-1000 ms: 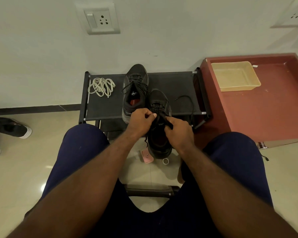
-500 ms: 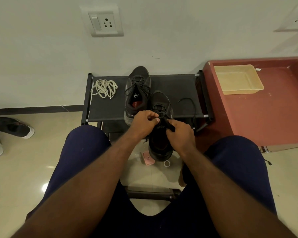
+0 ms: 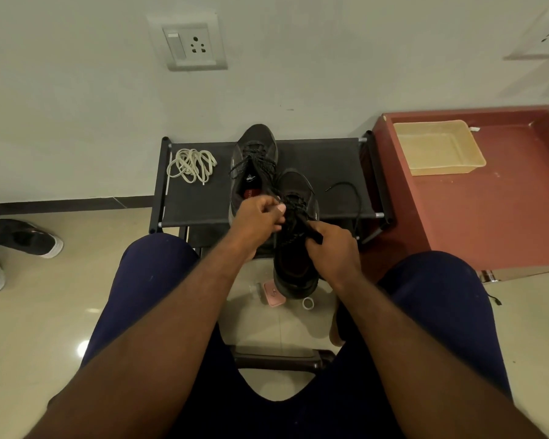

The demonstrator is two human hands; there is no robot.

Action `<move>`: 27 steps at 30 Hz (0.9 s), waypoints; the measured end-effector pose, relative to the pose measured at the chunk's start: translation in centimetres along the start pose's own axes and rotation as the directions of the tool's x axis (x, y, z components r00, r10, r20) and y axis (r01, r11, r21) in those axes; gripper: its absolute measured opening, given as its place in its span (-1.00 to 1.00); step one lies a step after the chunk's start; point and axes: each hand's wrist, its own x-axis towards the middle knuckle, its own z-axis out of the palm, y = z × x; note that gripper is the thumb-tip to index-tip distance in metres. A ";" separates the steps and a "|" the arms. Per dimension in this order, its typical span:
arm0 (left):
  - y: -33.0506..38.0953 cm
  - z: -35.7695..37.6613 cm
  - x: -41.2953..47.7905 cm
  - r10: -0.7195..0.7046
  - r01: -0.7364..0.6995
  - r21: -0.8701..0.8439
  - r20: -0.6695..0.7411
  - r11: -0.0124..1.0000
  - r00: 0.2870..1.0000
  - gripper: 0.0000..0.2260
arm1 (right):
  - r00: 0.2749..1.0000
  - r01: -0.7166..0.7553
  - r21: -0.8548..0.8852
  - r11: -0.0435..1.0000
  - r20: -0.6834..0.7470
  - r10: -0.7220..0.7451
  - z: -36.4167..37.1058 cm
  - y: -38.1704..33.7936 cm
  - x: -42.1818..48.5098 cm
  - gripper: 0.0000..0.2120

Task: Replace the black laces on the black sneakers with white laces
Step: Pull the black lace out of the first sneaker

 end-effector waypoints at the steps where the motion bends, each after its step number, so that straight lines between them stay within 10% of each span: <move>1: -0.3 0.2 -0.1 -0.006 0.002 0.072 0.050 0.997 0.999 -0.80 | 1.000 0.003 -0.001 1.000 0.000 -0.003 0.0 0.0 0.0 -0.69; 7: -0.9 0.9 -0.2 0.175 -0.143 0.541 -0.008 0.828 0.985 -0.79 | 1.000 0.003 0.004 1.000 0.007 -0.003 0.1 0.0 -0.2 -0.70; 15: 1.5 0.1 -0.4 0.123 -0.167 -0.149 -0.268 0.975 0.956 -0.87 | 1.000 -0.012 0.026 1.000 0.005 0.011 0.1 -0.3 -0.1 -0.63; 20: -1.2 0.5 -0.2 0.066 -0.062 0.199 -0.013 0.978 0.998 -0.80 | 1.000 -0.012 0.020 1.000 0.018 0.012 0.1 -0.3 -0.2 -0.69; 27: -0.8 1.0 -0.3 0.186 -0.143 0.413 -0.064 0.899 0.980 -0.83 | 1.000 -0.002 0.017 1.000 0.010 0.002 0.2 0.0 -0.2 -0.68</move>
